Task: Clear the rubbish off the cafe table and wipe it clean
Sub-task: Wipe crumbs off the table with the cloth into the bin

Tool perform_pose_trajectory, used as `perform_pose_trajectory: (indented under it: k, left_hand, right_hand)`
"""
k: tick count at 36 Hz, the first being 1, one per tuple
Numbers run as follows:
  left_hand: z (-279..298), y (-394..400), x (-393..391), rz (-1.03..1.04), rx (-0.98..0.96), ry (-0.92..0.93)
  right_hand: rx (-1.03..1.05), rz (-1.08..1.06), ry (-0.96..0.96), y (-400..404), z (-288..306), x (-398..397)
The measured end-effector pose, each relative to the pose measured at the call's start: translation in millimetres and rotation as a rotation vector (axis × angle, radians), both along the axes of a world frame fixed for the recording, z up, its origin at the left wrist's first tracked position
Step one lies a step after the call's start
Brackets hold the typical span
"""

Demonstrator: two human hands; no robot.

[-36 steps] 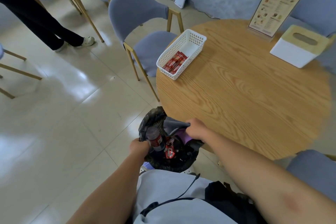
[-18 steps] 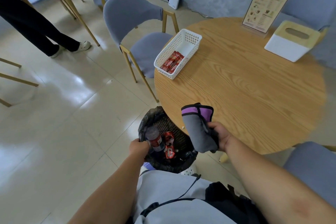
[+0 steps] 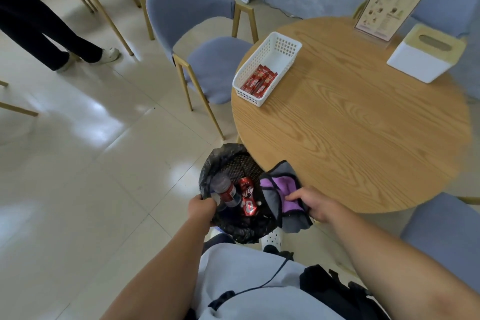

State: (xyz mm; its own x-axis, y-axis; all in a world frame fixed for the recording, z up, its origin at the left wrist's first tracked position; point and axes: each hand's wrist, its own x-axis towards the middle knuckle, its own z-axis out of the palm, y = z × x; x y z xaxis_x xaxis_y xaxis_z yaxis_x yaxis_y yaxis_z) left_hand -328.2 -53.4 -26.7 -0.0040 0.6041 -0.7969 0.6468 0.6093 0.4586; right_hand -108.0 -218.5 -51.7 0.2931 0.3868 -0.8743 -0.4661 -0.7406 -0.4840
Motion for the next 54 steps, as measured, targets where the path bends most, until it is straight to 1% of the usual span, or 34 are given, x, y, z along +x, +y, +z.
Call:
perform_pose_trajectory:
  k: [2, 5, 7, 9, 10, 11, 14, 16, 19, 21, 24, 27, 30, 33, 35, 37, 39, 42, 44, 48, 50, 52, 54]
  left_hand:
    - [-4.8, 8.6, -9.4, 0.006, -0.011, -0.004]
    - [-13.5, 18.2, -24.3, 0.017, -0.021, 0.012]
    - [-18.7, 22.0, -33.6, 0.014, -0.028, 0.024]
    - [-25.6, 25.5, -42.1, 0.001, -0.032, 0.036]
    - [-29.5, 27.0, -46.0, -0.008, -0.028, 0.043]
    - [-32.3, 29.0, -49.7, -0.011, -0.030, 0.044]
    - [-36.6, 32.6, -56.6, -0.026, -0.030, 0.032]
    - [-37.6, 37.8, -60.1, -0.037, -0.029, 0.019]
    - [-42.7, 48.2, -66.4, -0.071, -0.045, 0.010]
    - [-48.1, 55.4, -69.9, -0.087, -0.064, 0.000]
    - [-59.5, 66.4, -74.7, -0.108, -0.088, -0.008]
    - [-69.8, 74.6, -77.8, -0.113, -0.101, -0.027]
    - [-82.2, 80.7, -83.8, -0.110, -0.112, -0.011]
    - [-97.5, 86.7, -91.2, -0.077, -0.127, 0.016]
    - [-112.4, 90.6, -99.2, -0.044, -0.148, 0.053]
    - [-125.5, 92.4, -108.6, -0.001, -0.171, 0.085]
    - [-144.1, 94.9, -117.2, 0.034, -0.191, 0.127]
    - [-173.1, 96.3, -120.6, 0.074, -0.225, 0.185]
    - [-190.9, 95.3, -119.3, 0.083, -0.226, 0.213]
    - [-240.6, 98.6, -115.2, 0.099, -0.218, 0.208]
    - [-268.9, 105.0, -112.4, 0.120, -0.215, 0.184]
    - [-293.4, 111.3, -108.2, 0.151, -0.210, 0.147]
    - [-318.3, 119.6, -101.7, 0.188, -0.206, 0.096]
  right_hand:
    - [0.024, -0.157, -0.003, 12.3, 6.2, 0.5]
    - [0.047, -0.438, -0.068, 27.4, 20.2, 12.7]
    - [0.020, -0.599, -0.189, 34.5, 33.0, 25.4]
    - [-0.051, -0.674, -0.380, 37.2, 42.9, 36.4]
    - [-0.106, -0.650, -0.474, 37.5, 44.8, 40.1]
    - [-0.172, -0.566, -0.557, 38.6, 45.4, 41.7]
    - [-0.340, -0.183, -0.729, 39.5, 37.8, 32.2]
    - [-0.373, 0.018, -0.803, 45.0, 30.7, 10.9]
    - [-0.333, 0.191, -0.881, 60.5, 19.8, -38.5]
    - [-0.275, 0.248, -0.828, 73.3, 14.5, -71.7]
    - [-0.208, 0.316, -0.686, 87.5, 5.9, -116.1]
    - [-0.190, 0.267, -0.646, 90.5, -3.9, -144.5]
    - [-0.217, 0.066, -0.596, 84.6, -15.9, -155.5]
    - [-0.286, -0.272, -0.516, 71.9, -27.1, -151.2]
    - [-0.365, -0.447, -0.471, 61.5, -36.2, -143.8]
    - [-0.432, -0.547, -0.425, 46.6, -41.7, -135.9]
    - [-0.459, -0.603, -0.361, 32.9, -55.0, -129.2]
    - [-0.460, -0.681, -0.176, 21.0, -82.6, -126.4]
    - [-0.402, -0.693, -0.042, 22.2, -106.1, -128.7]
    - [-0.183, -0.631, 0.207, 50.1, -167.4, -129.2]
    - [-0.097, -0.663, 0.279, 69.2, -197.5, -127.8]
    - [-0.046, -0.748, 0.327, 85.7, -229.0, -126.0]
    - [-0.012, -0.799, 0.347, 102.4, -260.5, -122.1]
